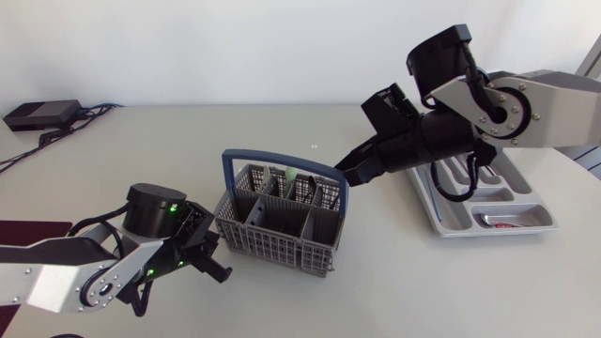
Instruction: Sort the cutlery from the basket into the organizer compartments.
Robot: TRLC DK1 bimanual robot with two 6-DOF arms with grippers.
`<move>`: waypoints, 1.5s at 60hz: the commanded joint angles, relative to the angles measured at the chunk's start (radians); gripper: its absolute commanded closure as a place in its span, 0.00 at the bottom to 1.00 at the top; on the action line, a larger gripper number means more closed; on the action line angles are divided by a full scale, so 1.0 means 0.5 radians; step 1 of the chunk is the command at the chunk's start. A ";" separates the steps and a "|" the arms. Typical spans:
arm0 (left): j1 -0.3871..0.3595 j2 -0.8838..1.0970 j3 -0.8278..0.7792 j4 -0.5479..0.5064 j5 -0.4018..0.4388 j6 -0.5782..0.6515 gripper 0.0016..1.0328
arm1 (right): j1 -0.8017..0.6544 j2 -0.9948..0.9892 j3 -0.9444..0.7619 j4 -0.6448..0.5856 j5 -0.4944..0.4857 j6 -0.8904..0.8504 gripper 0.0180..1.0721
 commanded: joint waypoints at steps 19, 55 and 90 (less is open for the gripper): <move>0.011 0.191 0.355 0.040 0.028 0.045 0.97 | 0.145 -0.201 -0.126 -0.150 0.012 -0.040 0.95; 0.045 -0.045 0.242 -0.083 0.041 0.066 0.97 | -0.564 -0.750 -0.424 -0.300 0.027 -0.350 0.95; -0.016 0.292 0.506 -0.065 0.151 -0.057 0.97 | -0.963 0.272 -0.415 0.074 -0.485 -0.316 0.95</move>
